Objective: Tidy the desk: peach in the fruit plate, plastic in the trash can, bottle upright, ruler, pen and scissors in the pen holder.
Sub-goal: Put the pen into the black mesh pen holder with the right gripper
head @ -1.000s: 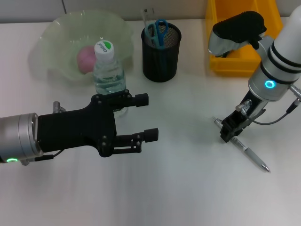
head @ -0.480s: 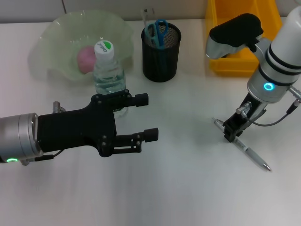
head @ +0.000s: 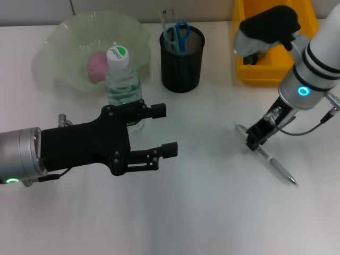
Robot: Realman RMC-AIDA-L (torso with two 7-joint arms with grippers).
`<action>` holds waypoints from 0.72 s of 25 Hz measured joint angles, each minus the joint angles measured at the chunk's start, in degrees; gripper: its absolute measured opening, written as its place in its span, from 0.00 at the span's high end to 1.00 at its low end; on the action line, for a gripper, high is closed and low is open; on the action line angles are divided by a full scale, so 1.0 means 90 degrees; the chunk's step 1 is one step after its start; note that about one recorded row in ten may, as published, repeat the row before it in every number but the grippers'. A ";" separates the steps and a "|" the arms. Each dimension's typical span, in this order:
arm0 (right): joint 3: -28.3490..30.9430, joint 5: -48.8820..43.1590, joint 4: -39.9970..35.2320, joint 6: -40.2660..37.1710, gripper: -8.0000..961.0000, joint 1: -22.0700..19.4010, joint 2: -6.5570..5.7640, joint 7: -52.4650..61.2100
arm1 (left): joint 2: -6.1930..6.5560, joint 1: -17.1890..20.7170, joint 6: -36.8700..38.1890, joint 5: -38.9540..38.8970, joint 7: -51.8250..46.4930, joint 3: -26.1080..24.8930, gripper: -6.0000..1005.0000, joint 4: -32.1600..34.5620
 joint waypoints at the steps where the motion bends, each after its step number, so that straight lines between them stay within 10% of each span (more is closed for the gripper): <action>1: 0.0008 0.0057 -0.0140 -0.0002 0.82 -0.0079 -0.0006 -0.0006 | 0.0004 0.0016 0.0000 -0.0041 0.0000 -0.0002 0.22 0.0000; 18: 0.1403 0.3575 -0.2508 0.1082 0.80 -0.2354 -0.0047 -0.2057 | 0.0018 0.0042 0.0000 -0.0104 0.0000 -0.0120 0.22 0.0000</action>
